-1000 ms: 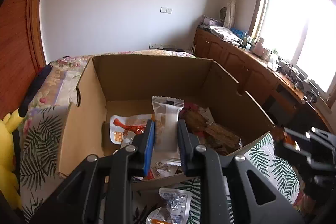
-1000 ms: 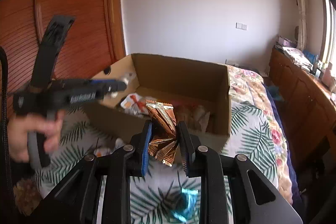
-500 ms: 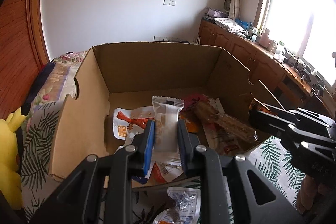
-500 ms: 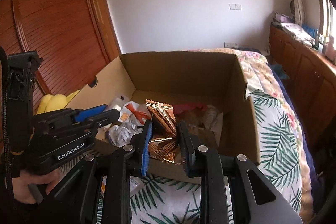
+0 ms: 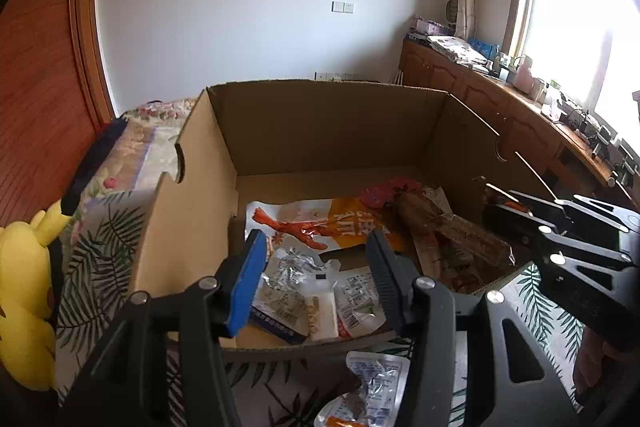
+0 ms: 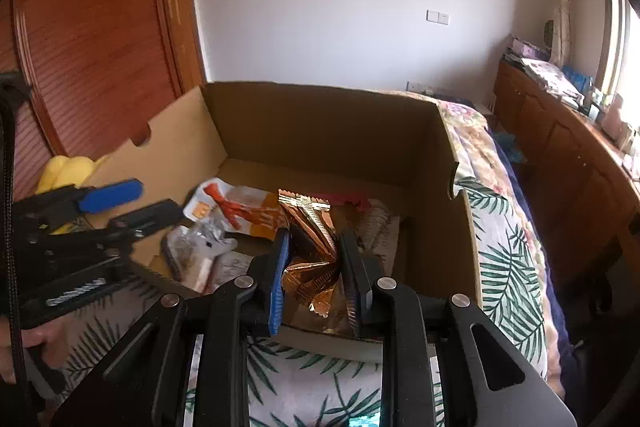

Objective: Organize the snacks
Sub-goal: 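Carry the bar and copper packet into the box and open both tools, then move both tools back toward the blue packet and the clear tray packet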

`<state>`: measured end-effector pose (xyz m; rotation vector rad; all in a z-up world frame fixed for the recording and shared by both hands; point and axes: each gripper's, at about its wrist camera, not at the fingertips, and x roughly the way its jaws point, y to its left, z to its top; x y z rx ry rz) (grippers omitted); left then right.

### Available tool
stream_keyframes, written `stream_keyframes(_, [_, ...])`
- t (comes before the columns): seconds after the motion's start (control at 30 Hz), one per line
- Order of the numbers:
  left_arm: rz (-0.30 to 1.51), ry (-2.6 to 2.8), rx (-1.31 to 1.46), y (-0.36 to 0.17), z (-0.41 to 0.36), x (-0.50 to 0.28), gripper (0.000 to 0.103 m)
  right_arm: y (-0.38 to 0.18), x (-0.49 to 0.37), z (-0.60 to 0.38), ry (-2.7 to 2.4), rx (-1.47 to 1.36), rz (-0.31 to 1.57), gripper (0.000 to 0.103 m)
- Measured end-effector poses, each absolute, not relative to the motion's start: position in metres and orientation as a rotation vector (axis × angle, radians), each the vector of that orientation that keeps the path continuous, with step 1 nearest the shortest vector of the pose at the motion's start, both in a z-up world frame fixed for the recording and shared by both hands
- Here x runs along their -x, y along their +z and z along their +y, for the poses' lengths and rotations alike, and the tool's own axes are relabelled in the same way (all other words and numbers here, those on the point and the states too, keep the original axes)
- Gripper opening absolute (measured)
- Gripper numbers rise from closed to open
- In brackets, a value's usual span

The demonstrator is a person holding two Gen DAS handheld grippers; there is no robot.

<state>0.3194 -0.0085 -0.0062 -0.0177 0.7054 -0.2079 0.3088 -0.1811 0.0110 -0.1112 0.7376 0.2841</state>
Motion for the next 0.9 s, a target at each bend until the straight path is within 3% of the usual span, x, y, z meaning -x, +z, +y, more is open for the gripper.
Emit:
stream_keyframes(0.13, [0.689,-0.226,-0.003,-0.003,-0.008,-0.312,0.054,0.006,-0.312,-0.184,0.279,0.093,0.741,0.024])
stream_keyframes(0.2, [0.682,-0.229,-0.022,-0.001,-0.009,-0.310,0.056,0.006,-0.312,-0.185,0.281,0.074,0.745,0.030])
stream_keyframes(0.27, [0.662,-0.247,-0.037,0.002,-0.010,-0.305,0.057,0.006,-0.312,-0.186,0.276,0.073,0.749,0.044])
stream_keyframes(0.4, [0.623,-0.304,-0.034,0.011,-0.011,-0.288,0.062,0.014,-0.297,-0.192,0.292,0.066,0.697,0.045])
stream_keyframes(0.5, [0.565,-0.338,-0.051,0.021,-0.014,-0.271,0.072,0.023,-0.281,-0.203,0.327,0.026,0.667,0.047])
stream_keyframes(0.9, [0.540,-0.391,-0.023,0.003,-0.007,-0.210,0.073,0.035,-0.218,-0.236,0.356,0.057,0.606,0.052])
